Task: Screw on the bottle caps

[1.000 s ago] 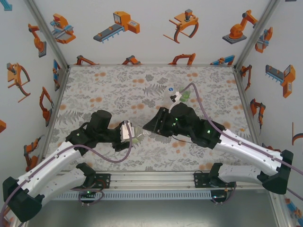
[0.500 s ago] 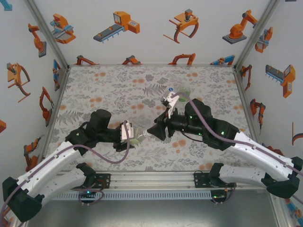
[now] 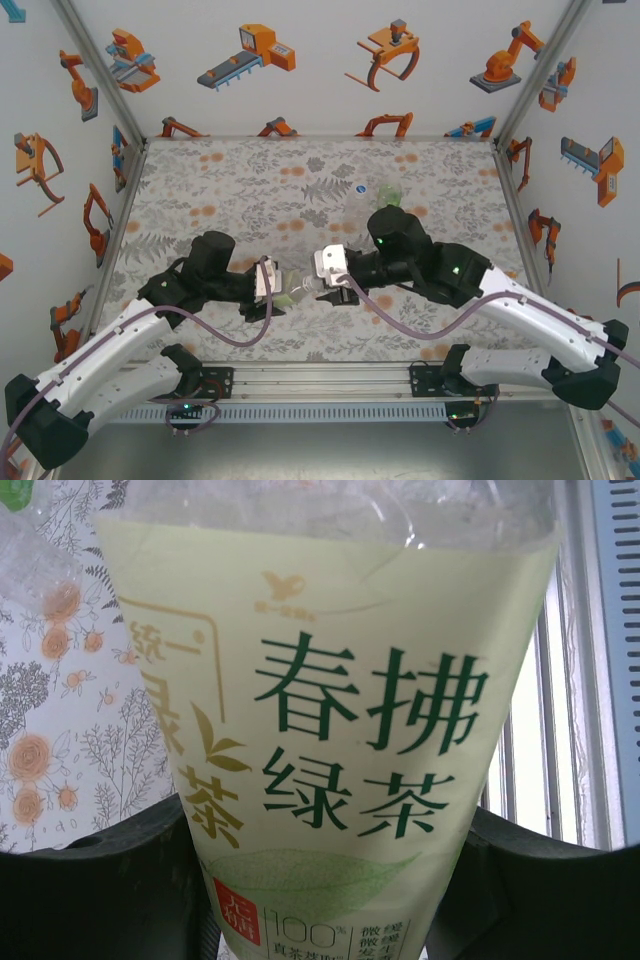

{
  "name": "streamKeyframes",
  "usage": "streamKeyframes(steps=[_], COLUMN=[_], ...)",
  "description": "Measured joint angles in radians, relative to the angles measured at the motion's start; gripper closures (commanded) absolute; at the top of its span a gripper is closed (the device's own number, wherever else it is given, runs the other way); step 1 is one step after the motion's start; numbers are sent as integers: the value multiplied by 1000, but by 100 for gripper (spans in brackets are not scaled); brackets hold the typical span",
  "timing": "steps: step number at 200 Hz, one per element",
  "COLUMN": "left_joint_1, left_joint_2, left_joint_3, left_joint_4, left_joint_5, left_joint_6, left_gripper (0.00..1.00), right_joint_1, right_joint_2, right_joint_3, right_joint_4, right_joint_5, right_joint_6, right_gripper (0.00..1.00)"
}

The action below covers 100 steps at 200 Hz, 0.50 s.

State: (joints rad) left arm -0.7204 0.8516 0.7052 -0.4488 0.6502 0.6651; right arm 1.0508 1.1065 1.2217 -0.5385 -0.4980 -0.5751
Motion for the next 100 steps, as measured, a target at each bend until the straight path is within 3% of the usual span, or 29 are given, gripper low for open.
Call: streamKeyframes(steps=[50,100], left_joint_1=[0,0], left_joint_2=[11,11], left_joint_3=[0,0], left_joint_4=[-1,-5], left_joint_5=[11,13], left_joint_6=[1,1], left_gripper=[100,100], right_joint_1=[0,0], right_joint_2=[29,29], right_joint_3=[5,5], right_joint_4=[4,13], right_joint_5=[1,10], right_joint_6=[-31,9], right_gripper=[65,83])
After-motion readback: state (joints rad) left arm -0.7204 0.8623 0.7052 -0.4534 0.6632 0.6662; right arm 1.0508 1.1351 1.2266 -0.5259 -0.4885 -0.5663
